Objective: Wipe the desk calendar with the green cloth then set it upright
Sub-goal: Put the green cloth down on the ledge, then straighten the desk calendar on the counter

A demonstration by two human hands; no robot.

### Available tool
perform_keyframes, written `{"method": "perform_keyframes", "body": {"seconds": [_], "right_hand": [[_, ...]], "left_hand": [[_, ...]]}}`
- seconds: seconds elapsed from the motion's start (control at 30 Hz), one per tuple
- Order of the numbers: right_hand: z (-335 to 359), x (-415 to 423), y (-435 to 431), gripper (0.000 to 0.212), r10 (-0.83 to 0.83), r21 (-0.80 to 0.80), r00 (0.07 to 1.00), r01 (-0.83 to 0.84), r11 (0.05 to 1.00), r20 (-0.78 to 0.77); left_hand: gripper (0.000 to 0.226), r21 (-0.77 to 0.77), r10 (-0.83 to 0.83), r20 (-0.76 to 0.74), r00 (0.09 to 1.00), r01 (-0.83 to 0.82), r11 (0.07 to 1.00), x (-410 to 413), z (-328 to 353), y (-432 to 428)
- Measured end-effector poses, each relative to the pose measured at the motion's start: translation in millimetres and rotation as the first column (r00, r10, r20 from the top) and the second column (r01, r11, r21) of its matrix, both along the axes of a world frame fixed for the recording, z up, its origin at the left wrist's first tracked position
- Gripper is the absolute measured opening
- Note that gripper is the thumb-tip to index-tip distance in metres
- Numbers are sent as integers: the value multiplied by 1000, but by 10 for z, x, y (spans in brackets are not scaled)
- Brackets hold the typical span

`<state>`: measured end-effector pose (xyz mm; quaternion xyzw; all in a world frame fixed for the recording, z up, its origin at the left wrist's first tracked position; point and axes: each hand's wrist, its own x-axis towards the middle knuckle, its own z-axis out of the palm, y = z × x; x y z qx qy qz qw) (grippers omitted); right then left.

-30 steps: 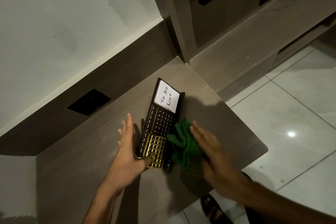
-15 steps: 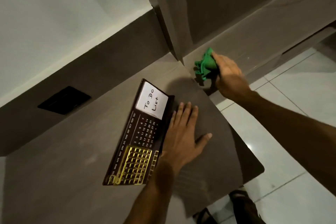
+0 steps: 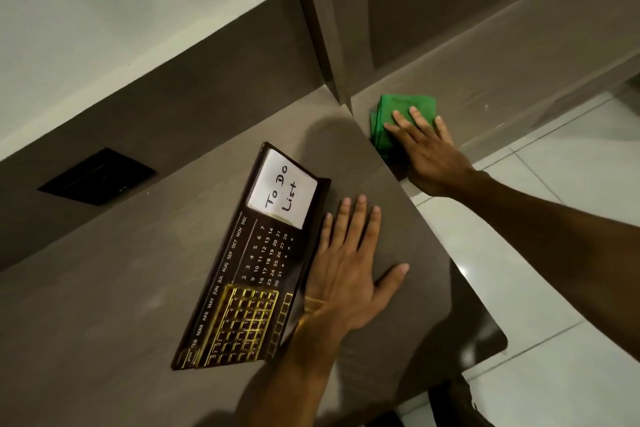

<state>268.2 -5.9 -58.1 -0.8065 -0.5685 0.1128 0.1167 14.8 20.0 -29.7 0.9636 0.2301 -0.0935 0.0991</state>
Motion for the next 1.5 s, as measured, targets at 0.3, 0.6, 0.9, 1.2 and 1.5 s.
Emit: {"method": "perform_keyframes", "body": {"seconds": [0.3,0.6,0.9,1.2,1.5], "right_hand": [[1005,-1030,440,52,209,405,888,-28,914,-410],[941,-1497,430,46,131,343,859,55,938,-494],[848,-2048,67,40,34,408,832,235,882,-553],[928,-2548,76,77,-4,255,792,201,946,-610],[1018,-2517,548,82,-54,157,791,188,970,-610]], "left_hand": [[65,224,54,238,970,-109,968,-228,635,-51],[129,400,293,165,942,-335,853,-1152,806,110],[126,415,417,276,866,-499,761,-1810,712,648],[130,-442,842,440,313,-740,506,-2113,767,923],[123,-652,902,343,262,-625,430,-2230,855,1218]]}}
